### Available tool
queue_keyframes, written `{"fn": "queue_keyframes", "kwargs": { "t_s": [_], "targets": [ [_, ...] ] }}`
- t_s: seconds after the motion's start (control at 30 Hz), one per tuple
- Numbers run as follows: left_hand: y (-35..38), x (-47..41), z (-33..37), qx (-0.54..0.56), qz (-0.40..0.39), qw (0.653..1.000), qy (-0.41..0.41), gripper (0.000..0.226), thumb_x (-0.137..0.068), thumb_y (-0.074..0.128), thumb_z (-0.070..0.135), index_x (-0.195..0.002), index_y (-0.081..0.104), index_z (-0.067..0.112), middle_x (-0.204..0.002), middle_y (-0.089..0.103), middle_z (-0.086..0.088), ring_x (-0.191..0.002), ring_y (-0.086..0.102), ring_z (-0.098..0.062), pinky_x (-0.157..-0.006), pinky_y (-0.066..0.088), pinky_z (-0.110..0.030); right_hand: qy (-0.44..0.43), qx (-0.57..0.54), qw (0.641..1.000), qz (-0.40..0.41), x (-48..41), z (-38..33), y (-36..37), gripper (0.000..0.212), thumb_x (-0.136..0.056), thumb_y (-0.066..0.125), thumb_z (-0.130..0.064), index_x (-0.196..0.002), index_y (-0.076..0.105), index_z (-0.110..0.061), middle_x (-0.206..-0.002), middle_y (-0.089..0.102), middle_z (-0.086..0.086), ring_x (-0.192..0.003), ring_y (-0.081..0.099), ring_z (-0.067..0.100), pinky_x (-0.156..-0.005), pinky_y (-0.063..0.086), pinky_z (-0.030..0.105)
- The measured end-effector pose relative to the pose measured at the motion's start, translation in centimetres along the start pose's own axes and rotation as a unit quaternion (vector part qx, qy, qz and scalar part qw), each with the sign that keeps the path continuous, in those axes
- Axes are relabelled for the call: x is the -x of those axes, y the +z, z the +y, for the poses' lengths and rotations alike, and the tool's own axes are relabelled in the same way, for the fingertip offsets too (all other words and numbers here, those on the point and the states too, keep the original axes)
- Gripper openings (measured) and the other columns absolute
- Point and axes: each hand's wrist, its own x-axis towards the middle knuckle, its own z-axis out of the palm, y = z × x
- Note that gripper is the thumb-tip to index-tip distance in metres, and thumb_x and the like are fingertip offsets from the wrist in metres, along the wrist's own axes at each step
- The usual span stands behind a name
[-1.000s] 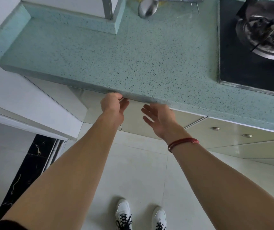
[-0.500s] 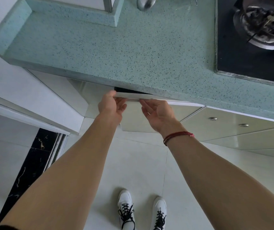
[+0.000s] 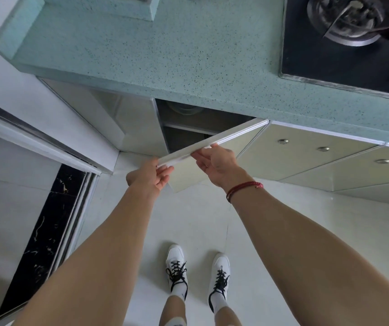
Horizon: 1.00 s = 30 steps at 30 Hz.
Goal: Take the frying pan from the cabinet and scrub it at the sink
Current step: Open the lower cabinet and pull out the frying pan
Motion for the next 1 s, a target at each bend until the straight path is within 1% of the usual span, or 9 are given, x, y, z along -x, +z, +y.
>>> {"fn": "queue_keyframes", "kwargs": {
  "t_s": [0.2, 0.3, 0.33, 0.4, 0.47, 0.63, 0.73, 0.87, 1.0],
  "targets": [
    [-2.8, 1.5, -4.8, -0.172, 0.014, 0.980, 0.100, 0.035, -0.082, 0.074, 0.010, -0.114, 0.064, 0.001, -0.106, 0.065, -0.013, -0.082, 0.060, -0.020, -0.077, 0.057, -0.035, 0.012, 0.049, 0.999, -0.003, 2.4, 0.7, -3.4, 0.047, -0.094, 0.051, 0.011, -0.135, 0.049, -0.012, -0.104, 0.068, 0.016, -0.086, 0.070, 0.024, -0.075, 0.056, 0.035],
    [-2.8, 3.5, -7.6, -0.269, -0.060, 0.944, 0.181, 0.011, -0.082, 0.060, 0.001, -0.089, 0.069, 0.005, -0.073, 0.056, 0.002, -0.065, 0.044, -0.015, -0.061, 0.042, -0.020, 0.020, 0.066, 0.998, -0.007, 3.6, 0.9, -5.7, 0.049, -0.092, 0.053, 0.012, -0.134, 0.047, -0.013, -0.103, 0.067, 0.016, -0.085, 0.068, 0.022, -0.075, 0.057, 0.036],
    [-2.7, 4.3, -8.4, -0.313, -0.085, 0.925, 0.199, 0.022, -0.082, 0.056, 0.000, -0.087, 0.071, 0.015, -0.067, 0.053, 0.005, -0.062, 0.041, -0.016, -0.055, 0.037, -0.019, 0.021, 0.075, 0.997, -0.005, 4.0, 1.1, -6.6, 0.052, -0.090, 0.055, 0.013, -0.135, 0.046, -0.013, -0.105, 0.067, 0.016, -0.084, 0.068, 0.022, -0.074, 0.057, 0.036],
    [-2.3, 5.4, -10.2, -0.390, -0.138, 0.886, 0.209, 0.039, -0.083, 0.052, 0.000, -0.116, 0.069, 0.011, -0.092, 0.072, -0.001, -0.080, 0.064, -0.021, -0.066, 0.050, -0.029, 0.017, 0.092, 0.996, 0.007, 4.7, 1.1, -8.5, 0.057, -0.086, 0.058, 0.015, -0.135, 0.046, -0.012, -0.104, 0.066, 0.015, -0.082, 0.066, 0.021, -0.072, 0.058, 0.036],
    [-1.5, 6.4, -12.1, -0.443, -0.184, 0.852, 0.209, 0.042, -0.083, 0.052, 0.001, -0.124, 0.059, 0.001, -0.127, 0.061, -0.016, -0.118, 0.056, -0.030, -0.092, 0.047, -0.044, 0.005, 0.118, 0.993, 0.026, 5.3, 1.0, -10.5, 0.061, -0.082, 0.060, 0.018, -0.133, 0.049, -0.012, -0.102, 0.065, 0.014, -0.083, 0.064, 0.021, -0.073, 0.059, 0.035],
    [1.4, 8.7, -17.4, -0.460, -0.292, 0.817, 0.188, 0.056, -0.085, 0.062, 0.003, -0.139, 0.053, 0.014, -0.131, 0.062, -0.004, -0.122, 0.058, -0.012, -0.091, 0.048, -0.022, -0.052, 0.306, 0.945, 0.107, 6.3, 0.5, -16.4, 0.047, -0.083, 0.052, 0.007, -0.125, 0.064, -0.012, -0.092, 0.069, 0.008, -0.079, 0.063, 0.023, -0.081, 0.061, 0.043],
    [3.3, 9.8, -19.9, -0.472, -0.340, 0.793, 0.179, 0.058, -0.084, 0.063, 0.011, -0.140, 0.053, 0.019, -0.134, 0.061, -0.004, -0.121, 0.059, -0.012, -0.093, 0.047, -0.022, -0.105, 0.408, 0.895, 0.146, 6.9, -0.7, -19.6, 0.044, -0.087, 0.048, -0.005, -0.122, 0.069, -0.020, -0.099, 0.073, 0.008, -0.077, 0.063, 0.020, -0.059, 0.053, 0.023],
    [4.3, 10.6, -20.8, -0.475, -0.327, 0.794, 0.196, 0.053, -0.087, 0.063, 0.013, -0.139, 0.053, 0.017, -0.130, 0.063, -0.001, -0.119, 0.060, -0.012, -0.099, 0.049, -0.031, -0.127, 0.467, 0.868, 0.115, 6.7, -1.1, -20.2, 0.038, -0.089, 0.049, -0.007, -0.115, 0.073, -0.020, -0.093, 0.075, 0.010, -0.068, 0.060, 0.018, -0.043, 0.043, 0.013],
    [3.0, 10.1, -19.1, -0.500, -0.285, 0.785, 0.231, 0.052, -0.089, 0.063, 0.016, -0.140, 0.052, 0.018, -0.134, 0.061, -0.003, -0.121, 0.059, -0.012, -0.090, 0.047, -0.017, -0.130, 0.473, 0.861, 0.135, 6.5, 0.3, -18.8, 0.033, -0.087, 0.044, -0.004, -0.107, 0.069, -0.008, -0.078, 0.061, 0.007, -0.059, 0.051, 0.021, -0.043, 0.038, 0.019]
  ]
}}
